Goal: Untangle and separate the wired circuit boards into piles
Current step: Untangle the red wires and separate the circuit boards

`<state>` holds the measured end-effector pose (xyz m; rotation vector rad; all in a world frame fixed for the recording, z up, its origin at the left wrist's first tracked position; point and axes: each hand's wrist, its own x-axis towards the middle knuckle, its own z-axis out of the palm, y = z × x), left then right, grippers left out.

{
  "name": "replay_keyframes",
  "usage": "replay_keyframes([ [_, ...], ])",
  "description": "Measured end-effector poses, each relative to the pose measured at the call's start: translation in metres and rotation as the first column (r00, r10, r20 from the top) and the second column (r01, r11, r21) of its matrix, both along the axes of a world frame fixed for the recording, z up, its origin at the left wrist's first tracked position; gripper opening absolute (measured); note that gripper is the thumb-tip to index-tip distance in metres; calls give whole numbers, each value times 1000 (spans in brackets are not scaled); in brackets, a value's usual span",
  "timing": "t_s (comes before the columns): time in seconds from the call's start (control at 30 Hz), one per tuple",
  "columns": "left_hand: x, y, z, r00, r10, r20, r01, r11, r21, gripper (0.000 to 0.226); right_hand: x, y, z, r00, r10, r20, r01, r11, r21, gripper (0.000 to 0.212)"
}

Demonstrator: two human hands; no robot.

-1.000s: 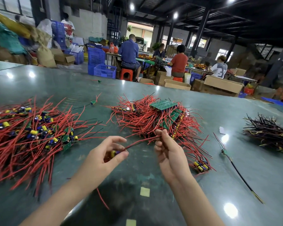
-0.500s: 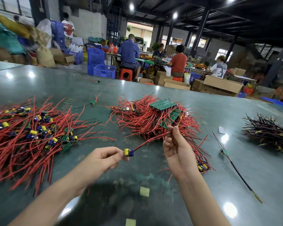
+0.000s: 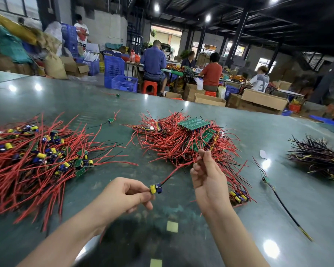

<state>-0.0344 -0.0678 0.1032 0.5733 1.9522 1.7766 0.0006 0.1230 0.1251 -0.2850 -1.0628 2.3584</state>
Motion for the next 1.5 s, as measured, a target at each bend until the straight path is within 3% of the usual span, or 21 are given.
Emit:
replay_keyframes([
  [0.1, -2, -1, 0, 998, 51, 41, -53, 998, 46, 11, 0, -13, -5, 990, 131, 61, -141, 965, 222, 22],
  [0.17, -1, -1, 0, 998, 27, 53, -29, 998, 47, 10, 1, -22, -10, 958, 203, 204, -272, 870, 410, 13],
  [0.23, -1, -1, -1, 999, 5, 53, -8, 999, 50, 10, 3, -27, -14, 926, 247, 285, -364, 785, 502, 10],
  [0.33, -3, -1, -3, 997, 32, 69, -37, 997, 69, 13, 5, -26, -14, 926, 266, 268, -372, 761, 532, 8],
  [0.5, -7, 0, -6, 973, -7, 232, -23, 992, 124, 20, 6, -23, -11, 957, 171, 235, -284, 720, 633, 10],
  [0.67, -4, -2, -6, 965, -87, 249, 76, 996, 52, 8, 7, -28, -10, 948, 187, 257, -312, 706, 636, 16],
  [0.8, -1, 0, -1, 997, -80, 17, 82, 992, -98, 9, 9, -30, -9, 950, 204, 237, -310, 711, 631, 20],
  [0.9, 4, 5, -1, 996, -89, -16, 86, 986, -142, 17, 9, -32, -9, 944, 210, 253, -326, 687, 649, 23],
  [1.07, 10, 12, -7, 990, -137, 25, 139, 985, -104, 18, 10, -29, -5, 951, 169, 258, -304, 648, 698, 21],
  [1.2, 7, 17, -2, 962, -64, 267, 61, 998, 19, 17, 10, -27, -6, 963, 132, 236, -265, 630, 730, 22],
  [1.3, 11, 15, 0, 991, -43, 127, 40, 999, 25, 31, 10, -28, -6, 966, 147, 212, -257, 612, 748, 22],
  [1.5, 15, 12, 3, 1000, 16, 3, -16, 991, 131, 31, 11, -28, -6, 963, 156, 219, -268, 627, 731, 18],
])
